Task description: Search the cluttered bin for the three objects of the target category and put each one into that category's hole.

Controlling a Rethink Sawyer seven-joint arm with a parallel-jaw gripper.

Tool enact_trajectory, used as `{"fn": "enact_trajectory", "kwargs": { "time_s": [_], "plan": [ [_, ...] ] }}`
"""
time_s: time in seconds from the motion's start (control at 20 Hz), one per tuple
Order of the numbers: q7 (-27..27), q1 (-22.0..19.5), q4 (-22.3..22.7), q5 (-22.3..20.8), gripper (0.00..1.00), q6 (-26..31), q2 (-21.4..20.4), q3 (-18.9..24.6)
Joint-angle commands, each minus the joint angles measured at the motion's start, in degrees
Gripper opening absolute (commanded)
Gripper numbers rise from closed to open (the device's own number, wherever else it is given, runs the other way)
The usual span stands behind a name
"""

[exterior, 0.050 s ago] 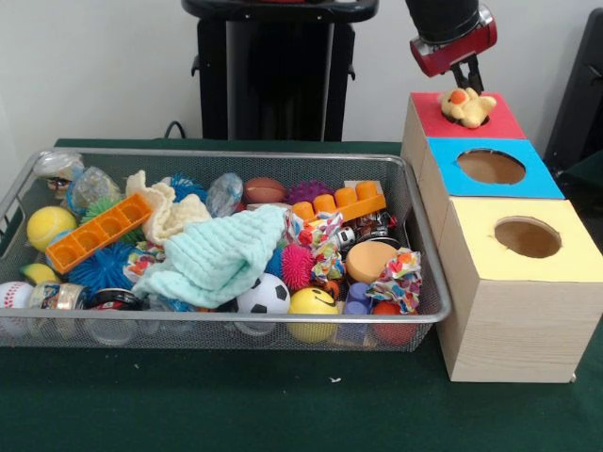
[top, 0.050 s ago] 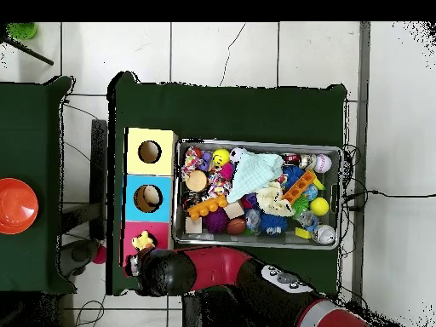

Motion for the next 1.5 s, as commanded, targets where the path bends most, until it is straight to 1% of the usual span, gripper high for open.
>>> {"fn": "enact_trajectory", "kwargs": {
  "time_s": [0.05,0.25,0.4,0.55,1.2,1.5],
  "plan": [
    [6.7,-0.75,-5.4,-1.94,0.0,-3.95,0.28,-2.5],
    [6.3,-0.34,-6.15,-3.03,0.0,-5.34,0.9,-3.31],
    [6.64,0.38,-6.95,-4.28,0.0,-7.74,1.2,-4.79],
    [6.63,0.95,-7.57,-5.23,0.0,-8.66,1.39,-5.71],
    [7.34,1.03,-7.63,-6.6,0.0,-10.22,0.67,-5.63],
    [7.23,1.32,-8.21,-7.74,0.0,-12.08,0.9,-6.07]
  ]
}}
